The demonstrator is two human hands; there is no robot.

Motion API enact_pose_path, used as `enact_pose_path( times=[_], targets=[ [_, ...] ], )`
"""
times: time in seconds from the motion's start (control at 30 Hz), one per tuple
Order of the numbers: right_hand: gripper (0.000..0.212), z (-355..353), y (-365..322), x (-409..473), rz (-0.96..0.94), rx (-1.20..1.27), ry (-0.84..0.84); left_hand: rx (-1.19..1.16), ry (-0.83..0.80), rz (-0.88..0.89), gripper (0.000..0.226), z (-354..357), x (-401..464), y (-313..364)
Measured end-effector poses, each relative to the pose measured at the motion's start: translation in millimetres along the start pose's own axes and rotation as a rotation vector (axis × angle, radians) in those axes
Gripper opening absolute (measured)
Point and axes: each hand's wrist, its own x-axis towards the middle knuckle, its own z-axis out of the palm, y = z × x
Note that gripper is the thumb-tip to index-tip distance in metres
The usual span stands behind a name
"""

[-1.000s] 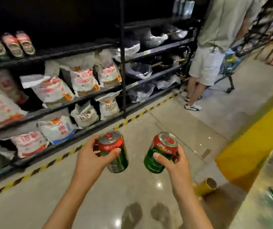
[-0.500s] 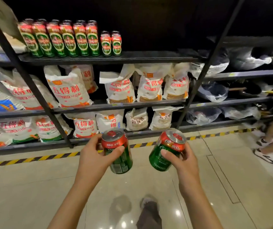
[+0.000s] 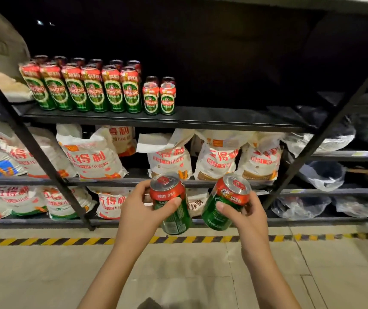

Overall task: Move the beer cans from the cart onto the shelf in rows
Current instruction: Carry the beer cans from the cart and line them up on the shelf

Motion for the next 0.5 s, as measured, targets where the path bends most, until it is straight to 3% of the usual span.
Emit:
enact_pose_path(
  times=[0.17, 0.27, 0.5],
  targets=[
    [0.065, 26.6, 3.3, 75.5, 0.019, -0.042, -0.008, -0.027, 0.008, -0.005, 0.045, 7.9, 87.1, -4.2],
    [0.071, 45.6, 4.3, 120.0, 0.026, -0.065, 0.013, -0.045, -0.001, 0.001, 0.044, 9.2, 142.9, -7.9],
    [0.061, 80.9, -6.2, 207.5, 0.015, -0.023, 0.086, -0.020, -0.081, 0.060, 0.043, 20.5, 252.8, 5.6]
  ],
)
